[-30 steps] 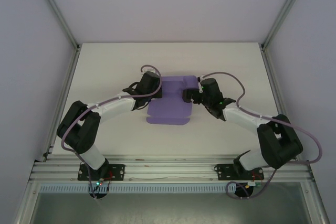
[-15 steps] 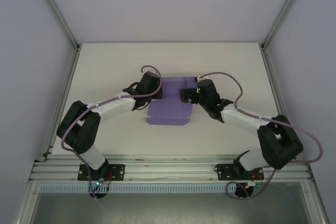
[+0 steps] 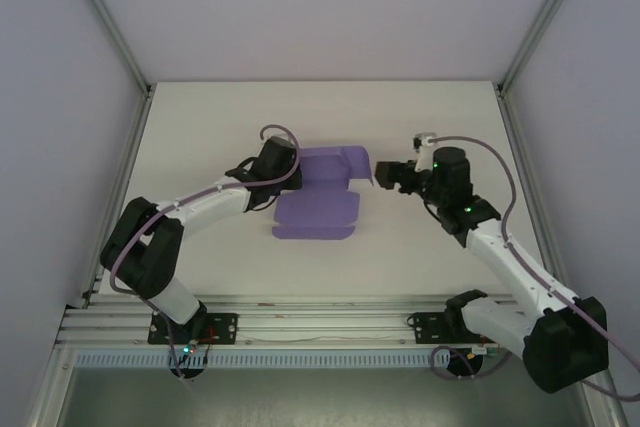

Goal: Assemble paper box

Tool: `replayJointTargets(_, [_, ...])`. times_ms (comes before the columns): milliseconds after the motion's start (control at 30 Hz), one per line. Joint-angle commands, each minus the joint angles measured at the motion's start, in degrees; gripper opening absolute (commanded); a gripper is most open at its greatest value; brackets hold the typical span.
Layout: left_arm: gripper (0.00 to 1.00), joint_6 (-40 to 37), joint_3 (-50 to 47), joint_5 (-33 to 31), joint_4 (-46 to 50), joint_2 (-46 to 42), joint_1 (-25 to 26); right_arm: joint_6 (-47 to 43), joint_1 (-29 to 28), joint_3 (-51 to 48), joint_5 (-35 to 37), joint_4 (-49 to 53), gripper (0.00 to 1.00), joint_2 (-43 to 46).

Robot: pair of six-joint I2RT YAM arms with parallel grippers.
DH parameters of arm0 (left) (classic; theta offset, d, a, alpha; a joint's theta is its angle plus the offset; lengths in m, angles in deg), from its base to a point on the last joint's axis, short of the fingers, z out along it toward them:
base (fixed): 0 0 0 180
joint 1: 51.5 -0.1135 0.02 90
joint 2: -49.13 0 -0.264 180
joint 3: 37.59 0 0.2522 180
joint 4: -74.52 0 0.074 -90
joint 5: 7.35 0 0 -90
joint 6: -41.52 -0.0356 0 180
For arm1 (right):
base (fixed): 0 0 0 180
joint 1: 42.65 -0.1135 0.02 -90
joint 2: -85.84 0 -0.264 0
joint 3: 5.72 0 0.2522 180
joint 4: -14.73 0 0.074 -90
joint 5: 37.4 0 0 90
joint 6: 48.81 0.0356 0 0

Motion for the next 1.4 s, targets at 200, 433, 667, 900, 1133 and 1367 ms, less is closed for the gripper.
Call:
replayJointTargets(200, [0.00, -3.14, -3.58, 6.41, -3.28, -4.22, -1.24, -14.16, 8.15, 4.86, -29.36, 5.51, 0.63, -11.34])
replayJointTargets(433, [0.00, -3.65, -4.69, 10.71, -5.71, -4.63, -1.31, -22.87, 7.93, 7.87, -40.29, 5.96, 0.52, -17.29])
replayJointTargets(667, [0.00, -4.20, -4.30, 11.80, -5.75, -4.25, -1.24, -32.74, 4.86, 11.58, -41.56, 15.35, 0.47, -18.84])
replayJointTargets(900, [0.00, -4.13, -4.36, 10.71, -4.13, -4.67, -0.53, -32.76, -0.20, 14.27, -35.33, 15.01, 0.46, -20.13])
replayJointTargets(1133, [0.00, -3.37, -3.25, 8.12, -1.81, -4.32, 0.08, -25.95, -5.35, 15.24, -23.86, 9.03, 0.43, -20.54])
replayJointTargets(1367, [0.00, -0.74, -1.73, 4.19, 0.75, -4.32, 1.13, -14.21, -13.02, 14.79, 2.78, 1.80, 0.43, -21.87])
